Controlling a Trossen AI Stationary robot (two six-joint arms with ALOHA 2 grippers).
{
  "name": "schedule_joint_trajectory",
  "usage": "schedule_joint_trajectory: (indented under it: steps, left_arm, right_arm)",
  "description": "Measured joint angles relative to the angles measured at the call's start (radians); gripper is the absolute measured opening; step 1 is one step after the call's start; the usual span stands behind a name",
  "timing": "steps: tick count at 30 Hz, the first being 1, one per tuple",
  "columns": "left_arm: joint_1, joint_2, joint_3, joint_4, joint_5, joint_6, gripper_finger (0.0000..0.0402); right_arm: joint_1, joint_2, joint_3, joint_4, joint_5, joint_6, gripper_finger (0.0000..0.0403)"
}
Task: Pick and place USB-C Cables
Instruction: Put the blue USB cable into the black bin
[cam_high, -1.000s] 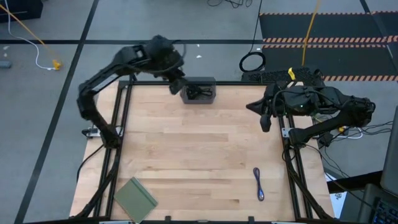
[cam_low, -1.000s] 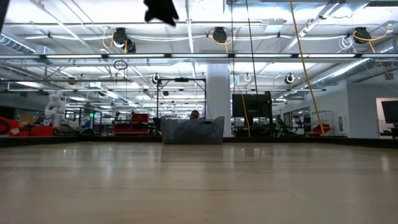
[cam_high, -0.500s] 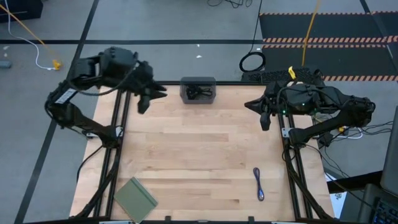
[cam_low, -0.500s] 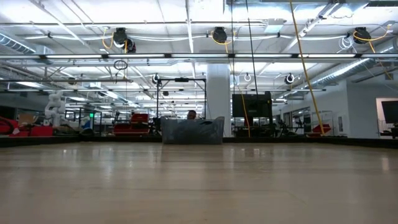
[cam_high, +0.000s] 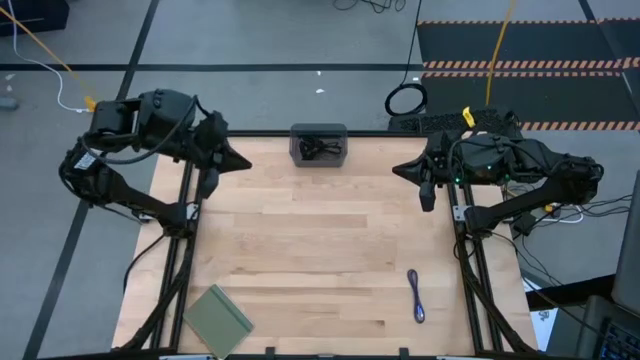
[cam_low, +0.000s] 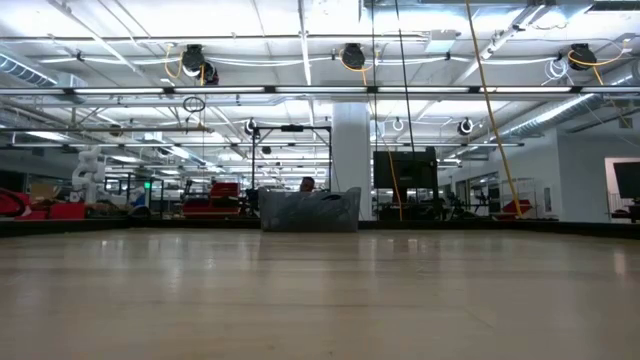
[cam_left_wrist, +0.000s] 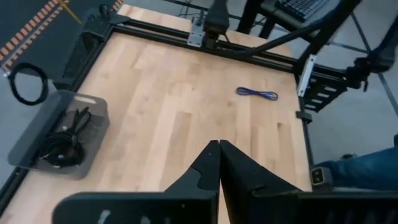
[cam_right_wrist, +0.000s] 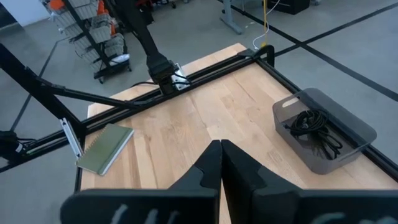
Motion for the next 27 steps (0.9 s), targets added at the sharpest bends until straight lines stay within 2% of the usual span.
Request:
schedule_joint_trajectory:
  steps: [5, 10, 14, 17, 27]
  left_arm:
    - [-0.051, 0.007, 0.000, 0.000, -0.032, 0.011, 0.0004]
    - [-0.081, 0.005, -0.001, 0.000, -0.058, 0.009, 0.0012]
    - [-0.090, 0.006, -0.001, -0.002, -0.059, 0.011, 0.0005]
    - [-0.098, 0.006, -0.001, -0.026, -0.060, 0.011, 0.0006]
    - [-0.098, -0.028, -0.001, -0.080, -0.060, -0.011, 0.0006]
  right_arm:
    - [0.000, 0.000, 0.000, 0.000, 0.000, 0.014, 0.0000]
    - [0.000, 0.000, 0.000, -0.001, -0.027, 0.105, 0.0000]
    - [0.000, 0.000, 0.000, -0.007, -0.031, 0.205, 0.0000]
    - [0.003, 0.000, 0.000, -0.025, -0.077, 0.247, 0.0000]
    - [0.099, 0.000, -0.023, -0.098, -0.077, 0.432, 0.0000]
